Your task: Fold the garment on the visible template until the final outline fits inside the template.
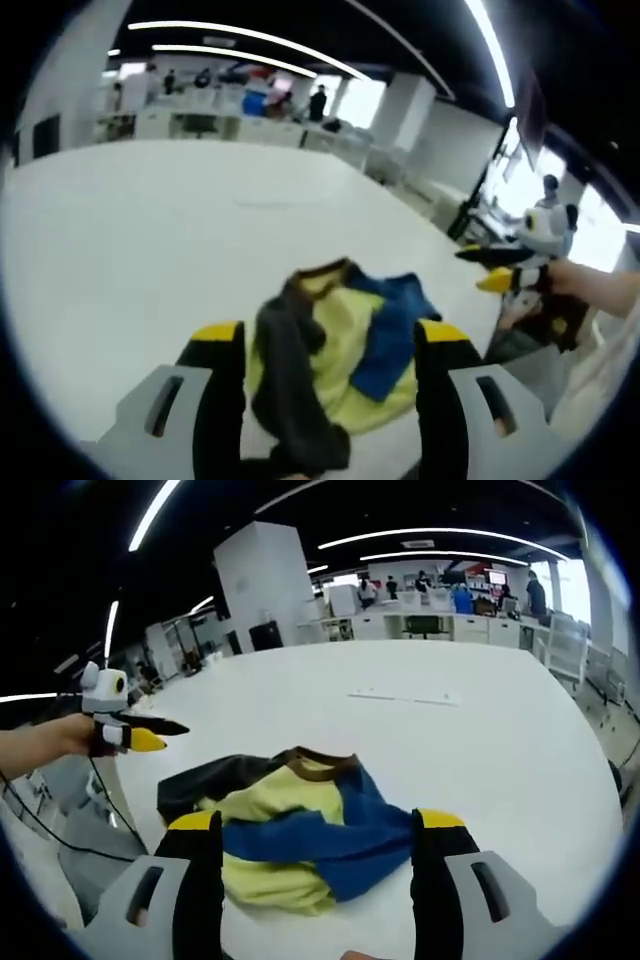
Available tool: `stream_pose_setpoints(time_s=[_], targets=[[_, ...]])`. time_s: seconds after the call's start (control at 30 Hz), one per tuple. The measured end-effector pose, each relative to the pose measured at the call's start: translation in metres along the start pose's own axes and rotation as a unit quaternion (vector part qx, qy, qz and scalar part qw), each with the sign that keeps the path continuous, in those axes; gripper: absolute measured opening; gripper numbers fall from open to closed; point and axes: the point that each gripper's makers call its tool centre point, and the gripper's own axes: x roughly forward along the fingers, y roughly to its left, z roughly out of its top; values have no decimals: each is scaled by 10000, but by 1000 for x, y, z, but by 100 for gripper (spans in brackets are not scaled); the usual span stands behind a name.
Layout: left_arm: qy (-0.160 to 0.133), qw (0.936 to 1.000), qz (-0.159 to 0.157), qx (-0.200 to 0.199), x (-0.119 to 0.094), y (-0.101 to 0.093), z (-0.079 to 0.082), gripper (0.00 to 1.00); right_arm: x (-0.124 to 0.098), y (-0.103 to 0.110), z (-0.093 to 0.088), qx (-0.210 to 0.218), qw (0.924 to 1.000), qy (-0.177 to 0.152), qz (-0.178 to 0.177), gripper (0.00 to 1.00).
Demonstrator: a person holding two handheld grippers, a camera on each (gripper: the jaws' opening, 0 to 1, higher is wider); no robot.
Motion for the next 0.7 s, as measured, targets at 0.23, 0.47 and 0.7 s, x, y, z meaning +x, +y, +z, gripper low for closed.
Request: stream_pose_setpoints(time_s=[0.23,0.47,0.7], targets=[[18,10000,-23,-10,7,3,3,65,8,-3,3,-16,10000,4,33,76],[92,9999,-55,-5,13,8,2,65,14,-3,1,-28,9999,74,91,76],[99,9999,-72,-21,19,14,5,65,21,-7,2,-27,9999,103,106,76]])
